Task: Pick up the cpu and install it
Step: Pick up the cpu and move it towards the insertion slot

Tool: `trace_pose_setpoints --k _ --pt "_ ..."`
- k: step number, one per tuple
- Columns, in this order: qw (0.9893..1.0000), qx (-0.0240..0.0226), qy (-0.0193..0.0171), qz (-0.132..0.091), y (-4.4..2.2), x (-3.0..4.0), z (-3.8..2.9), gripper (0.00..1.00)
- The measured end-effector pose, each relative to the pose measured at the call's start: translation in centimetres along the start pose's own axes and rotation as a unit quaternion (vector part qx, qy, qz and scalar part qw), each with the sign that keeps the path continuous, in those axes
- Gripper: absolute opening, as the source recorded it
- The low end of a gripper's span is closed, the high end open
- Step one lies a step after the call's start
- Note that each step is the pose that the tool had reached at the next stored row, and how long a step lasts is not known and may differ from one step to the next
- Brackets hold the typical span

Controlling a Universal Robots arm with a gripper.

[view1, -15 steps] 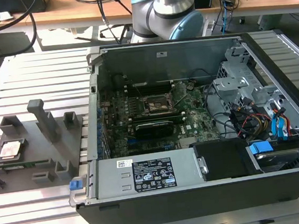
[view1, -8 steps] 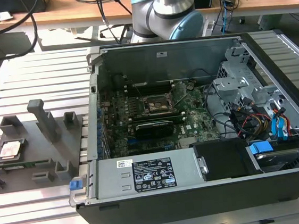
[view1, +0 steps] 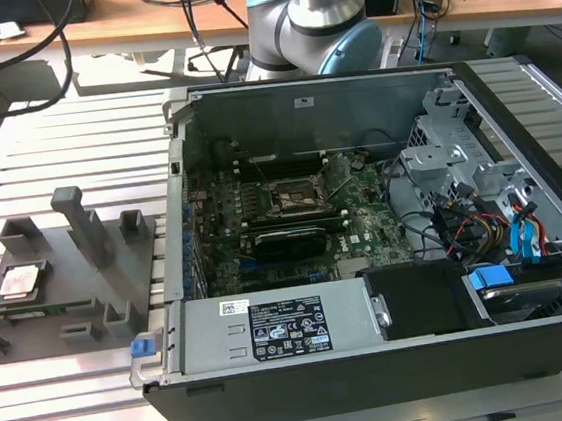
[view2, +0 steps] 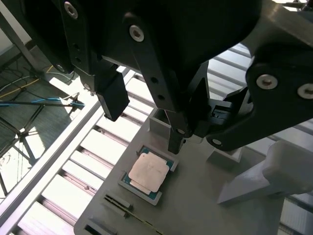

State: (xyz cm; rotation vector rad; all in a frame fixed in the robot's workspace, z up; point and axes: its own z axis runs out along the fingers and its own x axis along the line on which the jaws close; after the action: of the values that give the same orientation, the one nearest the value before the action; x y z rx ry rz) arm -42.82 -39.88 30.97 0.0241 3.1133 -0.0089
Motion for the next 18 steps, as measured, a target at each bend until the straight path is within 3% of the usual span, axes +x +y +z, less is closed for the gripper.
trace_pose_setpoints --k 18 --pt "1.0000 0.0000 0.0000 0.000 0.01 0.04 1.40 0.60"
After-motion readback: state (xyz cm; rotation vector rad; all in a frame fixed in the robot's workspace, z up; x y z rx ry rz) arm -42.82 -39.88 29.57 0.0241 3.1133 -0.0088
